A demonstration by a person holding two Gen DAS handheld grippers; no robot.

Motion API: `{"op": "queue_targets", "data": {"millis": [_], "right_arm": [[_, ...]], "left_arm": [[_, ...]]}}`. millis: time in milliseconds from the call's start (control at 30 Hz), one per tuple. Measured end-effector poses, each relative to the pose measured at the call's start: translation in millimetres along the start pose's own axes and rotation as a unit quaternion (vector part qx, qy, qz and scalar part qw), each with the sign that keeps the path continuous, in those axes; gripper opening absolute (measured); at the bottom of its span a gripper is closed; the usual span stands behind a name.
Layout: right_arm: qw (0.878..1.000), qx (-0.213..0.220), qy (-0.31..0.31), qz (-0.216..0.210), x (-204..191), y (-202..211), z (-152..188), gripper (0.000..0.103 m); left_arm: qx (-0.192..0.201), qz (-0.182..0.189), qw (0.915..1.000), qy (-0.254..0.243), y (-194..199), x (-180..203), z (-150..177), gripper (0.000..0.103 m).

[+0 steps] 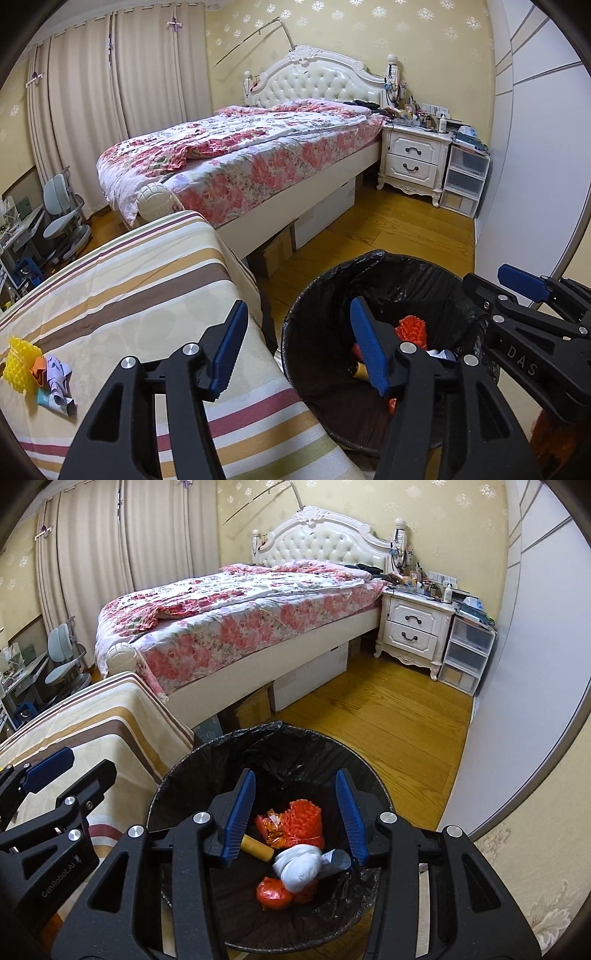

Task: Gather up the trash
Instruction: 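Carry the gold can and white cloth over the black bin and open both tools, then move both open tools back over the remaining items on the bed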

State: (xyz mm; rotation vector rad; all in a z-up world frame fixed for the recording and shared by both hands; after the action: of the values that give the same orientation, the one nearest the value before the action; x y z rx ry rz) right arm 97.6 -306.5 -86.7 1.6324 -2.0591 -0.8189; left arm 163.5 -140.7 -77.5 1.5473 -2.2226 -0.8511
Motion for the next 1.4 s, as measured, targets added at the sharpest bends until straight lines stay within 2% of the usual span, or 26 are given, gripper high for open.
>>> {"op": "queue_targets", "data": {"millis": [167, 233, 400, 733, 1067, 1400], "right_arm": [[1.000, -0.001, 0.001, -0.001, -2.6, 0.3, 0.0, 0.048], [1.000, 0.001, 0.003, -0.003, -5.7, 2.1, 0.1, 0.052], [1.000, -0.005, 0.009, -0.017, -19.3, 3.7, 3.9, 0.054], [0.996, -0.017, 0.046, -0.070, -81.0, 12.6, 14.7, 0.055], [0.987, -0.024, 0.098, -0.122, -158.3, 23.3, 25.2, 0.056], [0.973, -0.029, 0.151, -0.174, -236.2, 35.7, 32.1, 0.056]], "left_arm": [[0.006, -0.006, 0.9999, 0.008, 7.2, -9.0, -1.8, 0.065], [0.009, -0.013, 0.9998, 0.010, 11.7, -15.0, -1.7, 0.068], [0.006, -0.030, 0.9993, 0.022, 22.6, -34.7, 4.4, 0.069], [-0.006, -0.081, 0.9949, 0.060, 48.0, -99.5, 33.3, 0.069], [-0.019, -0.141, 0.9832, 0.114, 73.6, -177.3, 64.0, 0.069], [-0.031, -0.196, 0.9655, 0.169, 100.9, -254.1, 99.3, 0.069]]}}
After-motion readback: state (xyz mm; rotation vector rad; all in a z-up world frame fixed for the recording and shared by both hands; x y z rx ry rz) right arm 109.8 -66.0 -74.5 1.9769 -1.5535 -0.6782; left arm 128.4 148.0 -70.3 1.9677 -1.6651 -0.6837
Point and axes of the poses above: each gripper's, at about its wrist camera, not at the fingertips, and y roughly against the way its jaws point, x to its right, z to its underside, the point moved 8 cm from there along -y, roughly the way its jaws point, and after that the axes turned 2 degrees about -z, right-handed, at the moved point
